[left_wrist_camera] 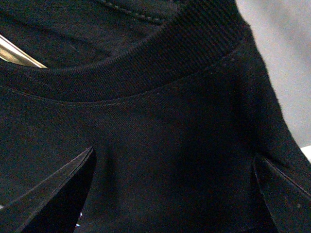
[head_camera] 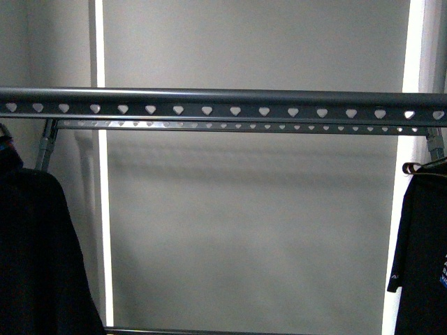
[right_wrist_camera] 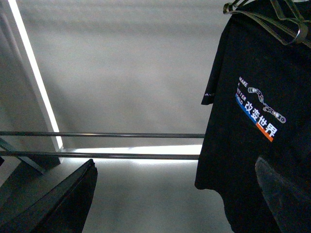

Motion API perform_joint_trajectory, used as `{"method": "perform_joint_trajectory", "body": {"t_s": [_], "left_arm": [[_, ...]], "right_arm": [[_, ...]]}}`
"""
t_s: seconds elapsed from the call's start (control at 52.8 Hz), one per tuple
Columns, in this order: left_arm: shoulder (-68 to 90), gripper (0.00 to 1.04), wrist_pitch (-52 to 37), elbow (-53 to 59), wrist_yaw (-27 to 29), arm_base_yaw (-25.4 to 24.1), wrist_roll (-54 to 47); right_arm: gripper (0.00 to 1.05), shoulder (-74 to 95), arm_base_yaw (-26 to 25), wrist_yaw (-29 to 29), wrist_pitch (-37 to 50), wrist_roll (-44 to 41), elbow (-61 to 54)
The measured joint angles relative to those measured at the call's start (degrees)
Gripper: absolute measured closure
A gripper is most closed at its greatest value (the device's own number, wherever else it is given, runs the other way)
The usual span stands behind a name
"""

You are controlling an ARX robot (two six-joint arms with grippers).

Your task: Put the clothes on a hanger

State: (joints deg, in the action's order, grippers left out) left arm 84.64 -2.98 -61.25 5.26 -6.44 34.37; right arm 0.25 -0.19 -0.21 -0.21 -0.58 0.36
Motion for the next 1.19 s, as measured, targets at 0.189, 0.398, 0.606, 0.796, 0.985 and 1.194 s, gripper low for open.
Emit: {"method": "perform_joint_trajectory", "body": {"t_s": [0.189,0.398,0.606,0.796,0.985,1.194], "left_arm": [[2.7,0.07,0.7,-5.2,1.8,1.8,1.2],[2.6,0.07,0.3,-6.5,2.0,3.1,1.8],[2.7,0.07,0.7,-7.0,2.6,2.9,2.2],[7.7,0.07,3.8,-11.9,5.5,2.0,3.7],[13.0,0.43,5.6,-16.6,8.3,1.5,4.7],[13.3,0.77,5.5,-16.9,7.0,1.1,4.4]], "right_arm": [[0.07,0.0,0.0,0.0,0.0,0.0,0.0],[0.07,0.0,0.0,0.0,0.0,0.0,0.0],[0.07,0.0,0.0,0.0,0.0,0.0,0.0],[0.07,0.0,0.0,0.0,0.0,0.0,0.0],[0.07,0.0,0.0,0.0,0.0,0.0,0.0],[0.07,0.0,0.0,0.0,0.0,0.0,0.0]]}}
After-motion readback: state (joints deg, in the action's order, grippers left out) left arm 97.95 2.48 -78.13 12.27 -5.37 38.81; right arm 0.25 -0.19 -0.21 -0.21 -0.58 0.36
